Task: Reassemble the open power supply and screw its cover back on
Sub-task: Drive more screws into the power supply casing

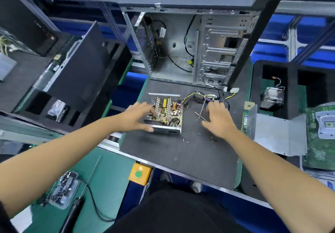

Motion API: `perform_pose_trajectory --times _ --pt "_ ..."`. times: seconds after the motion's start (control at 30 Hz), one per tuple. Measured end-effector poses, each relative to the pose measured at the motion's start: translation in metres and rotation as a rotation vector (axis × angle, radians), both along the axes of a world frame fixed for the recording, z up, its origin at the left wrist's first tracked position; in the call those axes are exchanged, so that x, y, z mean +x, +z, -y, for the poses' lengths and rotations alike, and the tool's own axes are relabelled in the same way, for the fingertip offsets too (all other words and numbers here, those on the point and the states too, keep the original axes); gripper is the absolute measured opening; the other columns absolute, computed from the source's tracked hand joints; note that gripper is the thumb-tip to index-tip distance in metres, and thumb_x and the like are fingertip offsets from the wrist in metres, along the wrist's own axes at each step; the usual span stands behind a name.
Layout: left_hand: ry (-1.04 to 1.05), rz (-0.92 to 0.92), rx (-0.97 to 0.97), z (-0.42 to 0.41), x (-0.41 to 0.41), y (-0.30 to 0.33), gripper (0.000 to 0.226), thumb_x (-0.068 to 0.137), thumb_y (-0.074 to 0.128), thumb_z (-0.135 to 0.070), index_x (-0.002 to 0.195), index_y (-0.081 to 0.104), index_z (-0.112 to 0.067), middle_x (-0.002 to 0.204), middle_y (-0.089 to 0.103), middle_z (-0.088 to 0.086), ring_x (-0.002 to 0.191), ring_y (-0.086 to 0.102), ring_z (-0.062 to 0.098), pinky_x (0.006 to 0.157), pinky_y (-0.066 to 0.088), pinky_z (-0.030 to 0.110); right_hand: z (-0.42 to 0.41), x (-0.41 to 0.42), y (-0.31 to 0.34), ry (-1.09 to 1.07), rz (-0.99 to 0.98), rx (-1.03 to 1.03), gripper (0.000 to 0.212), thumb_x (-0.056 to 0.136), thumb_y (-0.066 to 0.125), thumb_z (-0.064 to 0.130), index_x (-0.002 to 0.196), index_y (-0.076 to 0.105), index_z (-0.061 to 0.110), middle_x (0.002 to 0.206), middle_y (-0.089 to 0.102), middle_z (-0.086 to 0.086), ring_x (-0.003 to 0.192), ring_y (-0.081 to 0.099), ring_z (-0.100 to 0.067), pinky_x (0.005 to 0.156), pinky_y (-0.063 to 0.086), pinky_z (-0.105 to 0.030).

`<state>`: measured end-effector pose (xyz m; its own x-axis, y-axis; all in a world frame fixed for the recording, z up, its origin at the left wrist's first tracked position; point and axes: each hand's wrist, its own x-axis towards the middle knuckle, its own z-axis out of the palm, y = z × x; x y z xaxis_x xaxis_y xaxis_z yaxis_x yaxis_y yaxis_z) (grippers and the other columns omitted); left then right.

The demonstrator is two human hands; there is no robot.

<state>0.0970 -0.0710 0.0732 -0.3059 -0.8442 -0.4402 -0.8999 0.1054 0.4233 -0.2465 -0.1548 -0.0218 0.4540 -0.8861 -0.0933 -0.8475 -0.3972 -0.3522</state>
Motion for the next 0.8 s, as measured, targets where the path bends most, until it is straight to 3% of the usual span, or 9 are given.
perform_pose_trajectory --times 0.13,0.27,0.43,0.5,0.63,0.8 --pt "-0.149 0.029 -0.357 -0.019 -0.009 -0.001 0.047 0.089 0.066 -0.062 0.124 0.059 -0.031 0.126 0.050 -0.002 0.112 0.044 0.024 0.098 0.038 0.044 -0.004 -0.013 0.001 0.035 -0.276 0.067 0.043 0.081 0.063 0.043 0.109 0.045 0.017 0.110 0.046 -0.004 0.107 0.045 -0.028 0.080 0.038 -0.041" --pt "-0.421 0.103 -0.621 -0.029 -0.054 -0.020 0.030 0.095 0.064 -0.053 0.112 0.063 -0.028 0.120 0.056 -0.001 0.108 0.054 0.026 0.094 0.043 0.043 -0.007 -0.017 0.000 0.037 -0.372 0.085 0.032 0.093 0.055 0.039 0.114 0.048 0.016 0.119 0.054 -0.005 0.115 0.047 -0.028 0.085 0.042 -0.042" --pt "-0.550 0.325 -0.589 -0.020 -0.106 -0.042 0.040 0.086 0.071 -0.056 0.110 0.064 -0.024 0.120 0.056 0.003 0.112 0.052 0.026 0.100 0.037 0.039 -0.011 -0.014 0.002 -0.002 -0.458 0.092 0.040 0.092 0.054 0.045 0.121 0.047 0.018 0.123 0.056 -0.002 0.119 0.048 -0.025 0.092 0.040 -0.044" --pt "-0.575 0.429 -0.553 -0.017 -0.123 -0.046 0.034 0.084 0.077 -0.045 0.108 0.066 -0.023 0.116 0.055 0.003 0.112 0.050 0.028 0.101 0.029 0.038 -0.014 -0.012 0.003 -0.001 -0.464 0.082 0.035 0.096 0.050 0.041 0.121 0.048 0.018 0.122 0.057 -0.003 0.118 0.049 -0.026 0.090 0.039 -0.043" --pt "-0.550 0.589 -0.393 -0.011 -0.143 -0.053 0.029 0.080 0.078 -0.018 0.108 0.070 -0.021 0.109 0.058 0.005 0.113 0.047 0.033 0.112 0.028 0.041 -0.019 -0.014 0.011 -0.107 -0.301 0.051 0.011 0.098 0.043 0.028 0.101 0.044 0.017 0.105 0.054 -0.002 0.103 0.052 -0.028 0.080 0.038 -0.042" --pt "-0.618 0.643 -0.337 -0.004 -0.152 -0.060 0.022 0.082 0.071 -0.008 0.101 0.072 -0.020 0.098 0.070 0.003 0.102 0.059 0.029 0.118 0.027 0.043 -0.024 -0.028 0.024 -0.186 -0.132 0.072 0.015 0.099 0.045 0.025 0.088 0.039 0.017 0.089 0.047 0.002 0.083 0.043 -0.026 0.074 0.036 -0.041"
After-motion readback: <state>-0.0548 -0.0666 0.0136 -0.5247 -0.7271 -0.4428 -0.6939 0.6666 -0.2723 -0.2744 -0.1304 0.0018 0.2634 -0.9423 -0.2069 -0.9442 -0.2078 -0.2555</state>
